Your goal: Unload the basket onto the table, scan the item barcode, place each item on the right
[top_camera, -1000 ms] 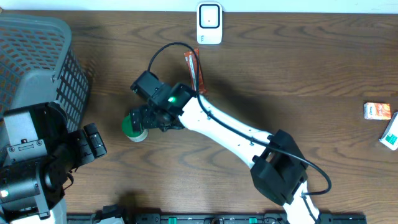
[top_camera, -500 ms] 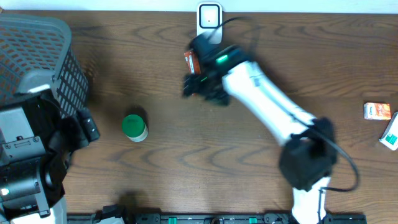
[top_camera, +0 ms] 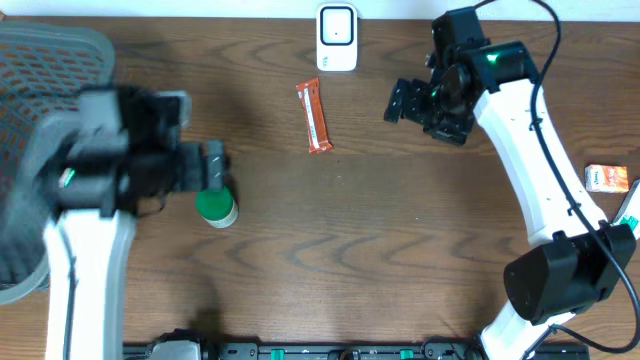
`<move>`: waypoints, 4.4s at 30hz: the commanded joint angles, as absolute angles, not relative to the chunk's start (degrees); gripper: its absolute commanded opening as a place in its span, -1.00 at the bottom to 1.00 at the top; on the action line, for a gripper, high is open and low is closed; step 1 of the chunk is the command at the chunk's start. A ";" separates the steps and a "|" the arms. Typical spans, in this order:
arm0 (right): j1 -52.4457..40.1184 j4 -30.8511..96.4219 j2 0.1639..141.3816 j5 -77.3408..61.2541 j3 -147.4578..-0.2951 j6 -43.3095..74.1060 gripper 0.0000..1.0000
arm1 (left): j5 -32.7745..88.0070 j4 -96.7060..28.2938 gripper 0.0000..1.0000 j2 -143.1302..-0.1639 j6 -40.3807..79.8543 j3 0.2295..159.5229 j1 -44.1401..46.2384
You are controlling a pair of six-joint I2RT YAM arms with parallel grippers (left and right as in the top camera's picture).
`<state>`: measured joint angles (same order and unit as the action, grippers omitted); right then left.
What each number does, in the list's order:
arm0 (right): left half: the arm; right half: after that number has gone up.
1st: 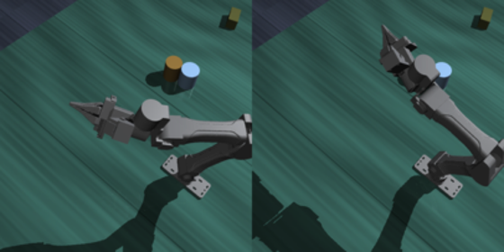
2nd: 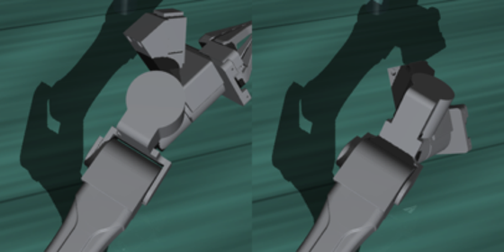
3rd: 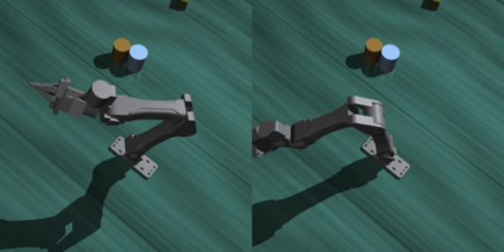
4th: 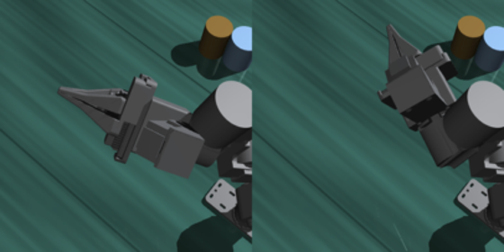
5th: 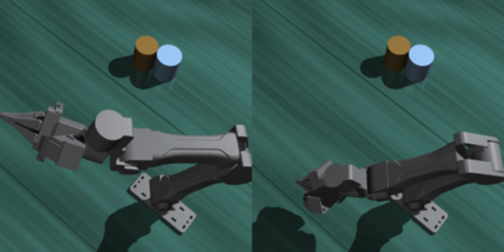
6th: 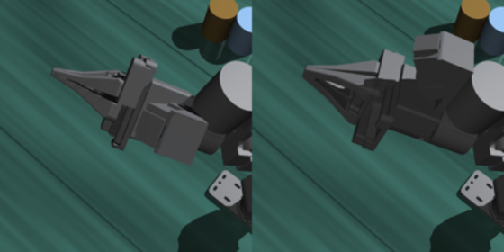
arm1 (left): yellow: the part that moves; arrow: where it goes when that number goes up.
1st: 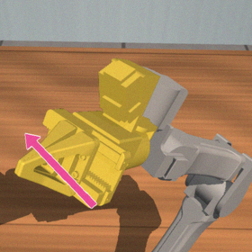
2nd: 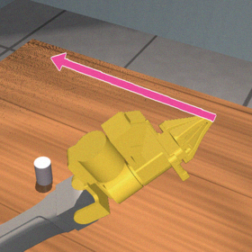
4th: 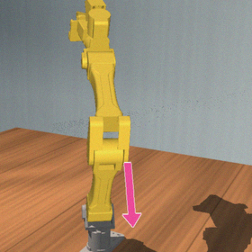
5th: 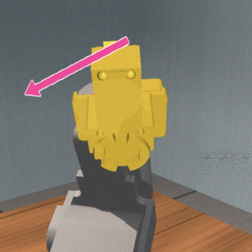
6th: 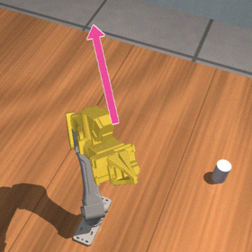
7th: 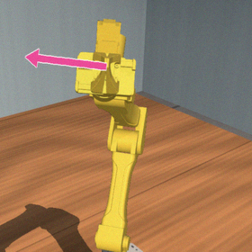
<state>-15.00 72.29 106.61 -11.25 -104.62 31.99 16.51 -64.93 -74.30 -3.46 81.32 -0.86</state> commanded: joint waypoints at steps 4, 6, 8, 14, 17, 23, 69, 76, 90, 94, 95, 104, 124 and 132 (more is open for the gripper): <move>-17.76 69.17 107.24 -12.56 -99.70 29.52 0.94 | 14.28 -65.06 0.96 -85.84 -4.82 81.10 0.25; -18.46 67.96 107.24 -12.99 -97.93 29.71 0.93 | 14.31 -65.04 0.96 -89.10 -5.80 81.10 0.25; -18.83 66.92 107.24 -14.09 -96.42 29.71 0.93 | 14.28 -65.19 0.96 -92.09 -8.82 81.10 0.25; -19.35 64.55 107.24 -14.59 -93.27 29.71 0.93 | 14.22 -65.19 0.96 -98.54 -13.54 81.08 0.25; -19.51 64.47 107.24 -15.14 -92.64 29.69 0.93 | 14.24 -63.66 0.96 -100.12 -13.45 79.68 0.25; -19.51 65.19 107.24 -15.35 -92.40 28.93 0.92 | 10.72 -53.10 0.96 -99.02 -7.68 70.06 0.25; -19.51 65.56 107.24 -14.87 -92.40 27.53 0.84 | 5.52 -47.09 0.36 -98.85 55.68 60.82 0.49; -19.62 65.39 107.24 -14.85 -92.40 27.53 0.84 | 7.25 -45.93 0.57 -98.85 83.48 60.82 0.73; -19.62 63.86 107.24 -13.58 -92.38 27.55 0.83 | 24.53 -44.45 1.00 -98.76 100.09 61.04 2.33; -19.62 63.83 107.24 -13.56 -92.38 27.53 0.83 | 20.16 -44.49 1.00 -98.63 89.86 61.04 3.73; -19.62 63.83 107.24 -13.56 -92.38 27.55 0.83 | 19.29 -44.34 1.00 -98.32 86.74 61.04 4.01; -19.62 63.83 107.26 -13.56 -92.31 27.53 0.83 | 17.87 -40.84 1.00 -91.13 45.34 62.17 4.27; -19.64 59.70 107.26 -14.24 -82.74 27.59 0.81 | 16.95 -49.71 1.00 -78.67 -19.42 62.15 4.19; -21.15 59.11 107.26 -14.26 -82.48 27.59 0.82 | 3.14 -43.18 0.96 -82.21 -22.00 62.15 3.53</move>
